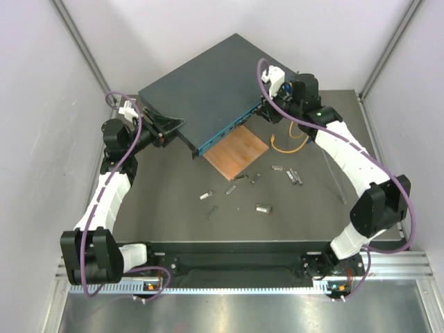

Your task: Insert the plug into the switch port

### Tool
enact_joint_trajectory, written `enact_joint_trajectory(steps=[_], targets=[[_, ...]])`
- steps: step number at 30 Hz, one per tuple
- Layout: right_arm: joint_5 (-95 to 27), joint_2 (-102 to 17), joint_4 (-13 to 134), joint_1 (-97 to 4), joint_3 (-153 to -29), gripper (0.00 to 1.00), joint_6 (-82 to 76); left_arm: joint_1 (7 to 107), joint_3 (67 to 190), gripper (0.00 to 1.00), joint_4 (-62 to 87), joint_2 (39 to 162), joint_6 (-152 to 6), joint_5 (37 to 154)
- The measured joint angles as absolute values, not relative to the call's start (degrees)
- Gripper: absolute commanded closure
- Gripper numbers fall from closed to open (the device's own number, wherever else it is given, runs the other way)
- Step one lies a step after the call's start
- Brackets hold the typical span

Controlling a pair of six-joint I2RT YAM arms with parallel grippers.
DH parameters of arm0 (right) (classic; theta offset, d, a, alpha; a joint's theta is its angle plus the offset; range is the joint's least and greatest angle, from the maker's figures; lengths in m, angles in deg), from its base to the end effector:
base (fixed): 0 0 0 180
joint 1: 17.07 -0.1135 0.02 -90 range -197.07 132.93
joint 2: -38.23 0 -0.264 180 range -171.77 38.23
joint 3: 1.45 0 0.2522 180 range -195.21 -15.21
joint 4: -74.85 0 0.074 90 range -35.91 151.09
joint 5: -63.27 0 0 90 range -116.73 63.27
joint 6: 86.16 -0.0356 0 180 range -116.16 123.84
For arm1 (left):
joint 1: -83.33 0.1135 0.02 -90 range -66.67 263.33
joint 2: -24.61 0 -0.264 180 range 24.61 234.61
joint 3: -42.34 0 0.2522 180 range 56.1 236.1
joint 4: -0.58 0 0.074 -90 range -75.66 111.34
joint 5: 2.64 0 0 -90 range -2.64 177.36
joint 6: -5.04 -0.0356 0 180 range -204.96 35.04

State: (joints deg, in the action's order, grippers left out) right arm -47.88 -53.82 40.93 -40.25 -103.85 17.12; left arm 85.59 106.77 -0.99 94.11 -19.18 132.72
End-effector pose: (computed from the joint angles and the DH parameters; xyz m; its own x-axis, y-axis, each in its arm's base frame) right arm 0.3404 0.1597 0.3798 -0.2036 -0.3202 -0.9252 -0.7376 0.6716 -0.0701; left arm 0.2784 -0.0144 0.3324 -0.6469 -0.6668 -0.3699 0.2241 0.2973 -0.9281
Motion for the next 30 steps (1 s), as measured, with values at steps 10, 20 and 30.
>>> enact_joint_trajectory(steps=[10,20,30], targets=[[-47.5,-53.8,39.5,-40.0,-104.6,0.43,20.7,85.6,106.9,1.0,-0.7,94.1,-19.4,132.7],[-48.3,-46.1,33.5,-38.2,-101.7,0.37,25.7,85.6,107.1,1.0,-0.4,94.1,-19.7,132.9],[-46.1,-47.7,28.1,-37.1,-103.7,0.71,26.1,85.6,107.6,1.0,0.9,94.1,-20.3,133.0]])
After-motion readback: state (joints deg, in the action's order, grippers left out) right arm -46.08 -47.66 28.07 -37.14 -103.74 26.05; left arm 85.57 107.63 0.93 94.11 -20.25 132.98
